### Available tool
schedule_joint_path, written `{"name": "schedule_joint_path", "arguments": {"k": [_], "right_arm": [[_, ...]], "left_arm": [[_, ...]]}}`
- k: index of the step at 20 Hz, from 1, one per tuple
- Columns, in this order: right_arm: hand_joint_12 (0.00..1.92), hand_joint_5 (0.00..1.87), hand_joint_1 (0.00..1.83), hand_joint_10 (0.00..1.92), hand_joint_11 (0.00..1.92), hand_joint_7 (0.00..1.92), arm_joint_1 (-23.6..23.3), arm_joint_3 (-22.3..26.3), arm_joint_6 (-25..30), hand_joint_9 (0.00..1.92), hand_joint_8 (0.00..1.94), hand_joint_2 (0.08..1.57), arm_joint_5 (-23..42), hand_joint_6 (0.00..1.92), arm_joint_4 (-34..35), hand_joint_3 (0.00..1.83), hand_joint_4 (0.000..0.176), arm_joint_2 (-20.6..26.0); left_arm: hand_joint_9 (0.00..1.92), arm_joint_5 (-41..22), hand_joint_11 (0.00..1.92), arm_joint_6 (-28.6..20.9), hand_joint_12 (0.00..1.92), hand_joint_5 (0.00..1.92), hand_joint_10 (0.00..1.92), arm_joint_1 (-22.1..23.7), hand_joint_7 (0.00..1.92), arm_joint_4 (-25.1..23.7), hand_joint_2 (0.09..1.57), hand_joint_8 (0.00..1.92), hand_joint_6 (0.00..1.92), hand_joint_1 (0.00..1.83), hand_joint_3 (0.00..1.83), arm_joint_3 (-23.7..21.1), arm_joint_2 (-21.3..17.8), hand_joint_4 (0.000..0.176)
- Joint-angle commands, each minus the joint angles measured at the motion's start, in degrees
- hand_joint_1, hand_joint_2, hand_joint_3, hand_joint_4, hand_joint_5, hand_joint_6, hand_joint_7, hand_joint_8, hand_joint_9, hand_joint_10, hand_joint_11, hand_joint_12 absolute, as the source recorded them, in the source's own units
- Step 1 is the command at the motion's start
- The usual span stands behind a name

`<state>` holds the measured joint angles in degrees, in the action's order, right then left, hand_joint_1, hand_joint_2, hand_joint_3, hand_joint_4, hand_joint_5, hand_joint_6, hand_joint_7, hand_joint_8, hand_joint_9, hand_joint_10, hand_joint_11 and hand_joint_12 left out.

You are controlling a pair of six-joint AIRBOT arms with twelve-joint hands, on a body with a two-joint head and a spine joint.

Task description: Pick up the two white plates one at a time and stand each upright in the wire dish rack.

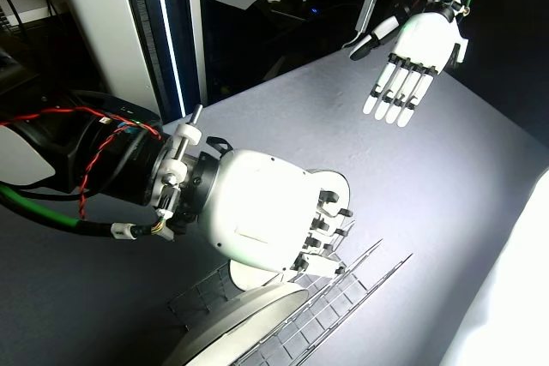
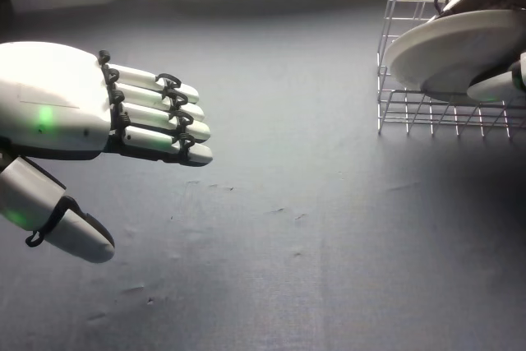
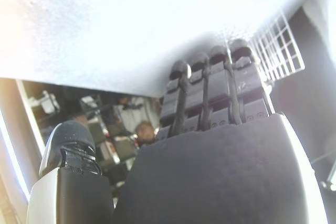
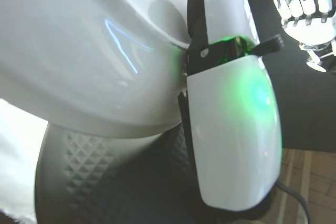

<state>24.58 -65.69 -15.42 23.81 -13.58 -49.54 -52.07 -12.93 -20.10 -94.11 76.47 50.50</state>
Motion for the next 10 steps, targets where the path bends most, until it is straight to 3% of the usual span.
{"name": "schedule_joint_path", "arguments": {"k": [1,2,10], "right_arm": [[1.19,0.79,1.26,0.02,0.33,0.8,-0.08,-0.18,-0.05,0.79,0.01,1.04,5.96,0.01,0.85,0.0,0.0,0.25],[1.16,0.86,1.26,0.04,0.41,0.88,-0.07,-0.42,-0.05,0.85,0.03,1.04,6.06,0.03,0.85,0.0,0.0,0.19],[1.16,0.82,1.24,0.01,0.36,0.84,-0.08,-4.63,-0.11,0.82,0.0,1.05,6.46,0.0,0.81,0.0,0.0,-1.15]], "left_arm": [[0.04,-1.31,0.02,-0.04,0.03,0.09,0.0,0.54,0.06,3.83,1.07,0.0,0.0,0.0,0.0,-0.07,-0.23,0.0],[0.05,-1.3,0.02,-0.04,0.03,0.11,0.01,0.54,0.07,3.83,1.07,0.01,0.01,0.0,0.0,-0.15,-0.23,0.0],[0.05,-1.21,0.01,-0.04,0.03,0.1,0.0,0.55,0.07,3.83,1.07,0.0,0.0,0.0,0.0,-0.73,-0.25,0.0]]}}
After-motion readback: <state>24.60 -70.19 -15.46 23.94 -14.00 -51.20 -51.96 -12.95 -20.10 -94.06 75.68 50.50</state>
